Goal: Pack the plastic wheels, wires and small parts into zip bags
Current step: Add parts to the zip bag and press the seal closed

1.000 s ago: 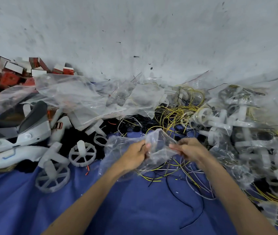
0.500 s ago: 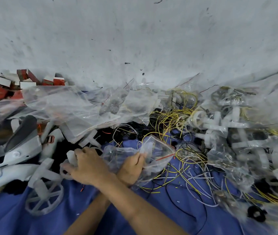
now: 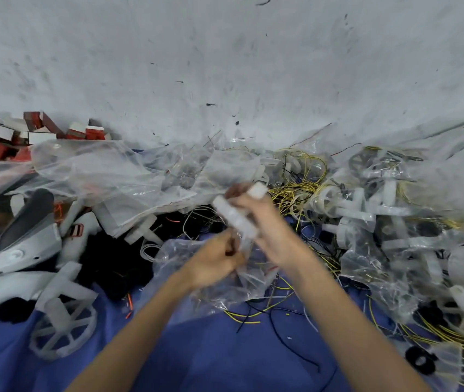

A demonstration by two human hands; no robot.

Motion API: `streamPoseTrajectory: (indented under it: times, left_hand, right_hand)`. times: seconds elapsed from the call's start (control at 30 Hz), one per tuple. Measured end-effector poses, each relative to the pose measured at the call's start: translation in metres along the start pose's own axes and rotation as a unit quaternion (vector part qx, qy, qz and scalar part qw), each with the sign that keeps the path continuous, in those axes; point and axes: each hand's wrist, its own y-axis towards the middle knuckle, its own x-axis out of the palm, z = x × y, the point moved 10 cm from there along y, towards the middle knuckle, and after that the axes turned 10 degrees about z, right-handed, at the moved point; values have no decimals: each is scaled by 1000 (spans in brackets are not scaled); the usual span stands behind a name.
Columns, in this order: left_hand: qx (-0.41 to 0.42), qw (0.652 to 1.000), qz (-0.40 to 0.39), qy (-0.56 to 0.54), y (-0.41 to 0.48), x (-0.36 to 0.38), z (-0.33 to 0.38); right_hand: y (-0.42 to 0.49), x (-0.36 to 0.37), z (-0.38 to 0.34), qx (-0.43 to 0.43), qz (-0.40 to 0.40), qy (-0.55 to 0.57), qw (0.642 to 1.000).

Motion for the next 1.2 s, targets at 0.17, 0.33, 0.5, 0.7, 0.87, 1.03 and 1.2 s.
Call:
streamPoseTrajectory:
  times: [0.17, 0.33, 0.5, 0.7, 0.87, 1.03, 1.2]
  left_hand:
    - [38, 999, 16, 14, 26, -34, 47]
    - [109, 987, 4, 117, 27, -44, 88]
    - [192, 966, 69, 161, 15, -34, 107]
    - [211, 962, 68, 162, 9, -26, 111]
    - [273, 946, 105, 140, -3, -28, 140]
    - [292, 908, 107, 282, -10, 7, 141]
    - [337, 882, 153, 291, -15, -5, 149]
  right_hand:
    - [-3, -50, -19, 71, -89, 215, 970]
    - [-3, -66, -4, 82, -79, 43, 993]
    - [-9, -51, 8, 73, -143, -181, 970]
    - [-21, -45, 15, 84, -167, -278, 942]
    - [-28, -24, 17, 81, -190, -319, 925]
    - [-22, -36, 19, 60, -97, -468, 876]
    - [-19, -45, 41, 135, 157, 201, 957]
